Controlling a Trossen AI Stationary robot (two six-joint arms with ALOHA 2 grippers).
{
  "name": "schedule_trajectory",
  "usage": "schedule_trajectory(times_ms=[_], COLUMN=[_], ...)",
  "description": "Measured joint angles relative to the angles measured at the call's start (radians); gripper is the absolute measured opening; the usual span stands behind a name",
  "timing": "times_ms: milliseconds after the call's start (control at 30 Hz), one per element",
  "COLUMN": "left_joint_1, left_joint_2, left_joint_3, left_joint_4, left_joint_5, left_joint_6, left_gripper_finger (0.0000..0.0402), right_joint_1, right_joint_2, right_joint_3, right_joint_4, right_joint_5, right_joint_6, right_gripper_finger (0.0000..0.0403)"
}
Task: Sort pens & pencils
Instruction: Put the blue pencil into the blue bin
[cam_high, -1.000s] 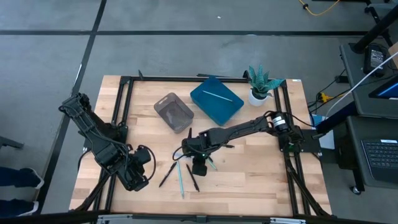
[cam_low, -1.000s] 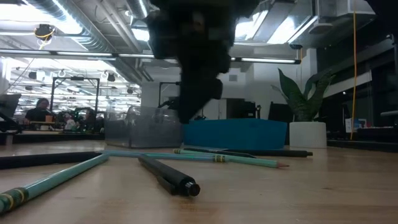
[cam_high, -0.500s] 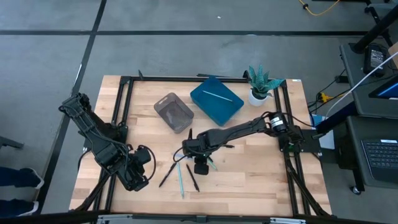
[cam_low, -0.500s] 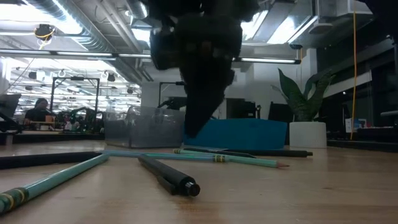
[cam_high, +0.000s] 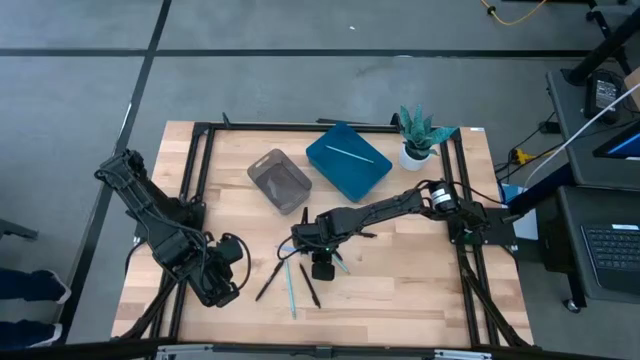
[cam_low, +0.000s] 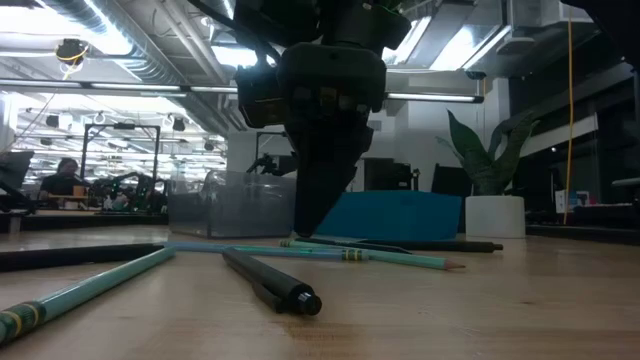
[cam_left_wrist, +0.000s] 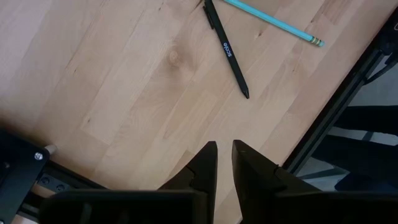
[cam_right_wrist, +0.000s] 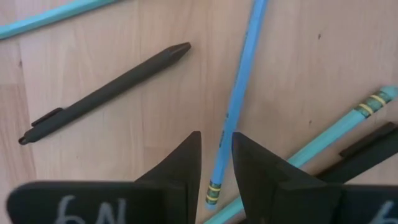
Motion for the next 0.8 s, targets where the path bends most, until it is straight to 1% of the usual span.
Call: schedule_trajectory(times_ms=[800], left_joint_1=[0.000], left_joint_2=[0.000], left_joint_3=[0.000], left_joint_4=[0.000], left_joint_5=[0.000], left_joint_6=[0.000], left_gripper_finger=[0.0043], right_joint_1=[-0.013], right_joint_2=[0.001], right_joint_3=[-0.011], right_joint_4=[0.023], right_joint_5=[0.000], right_joint_6=[0.006], right_gripper_finger=[0.0092])
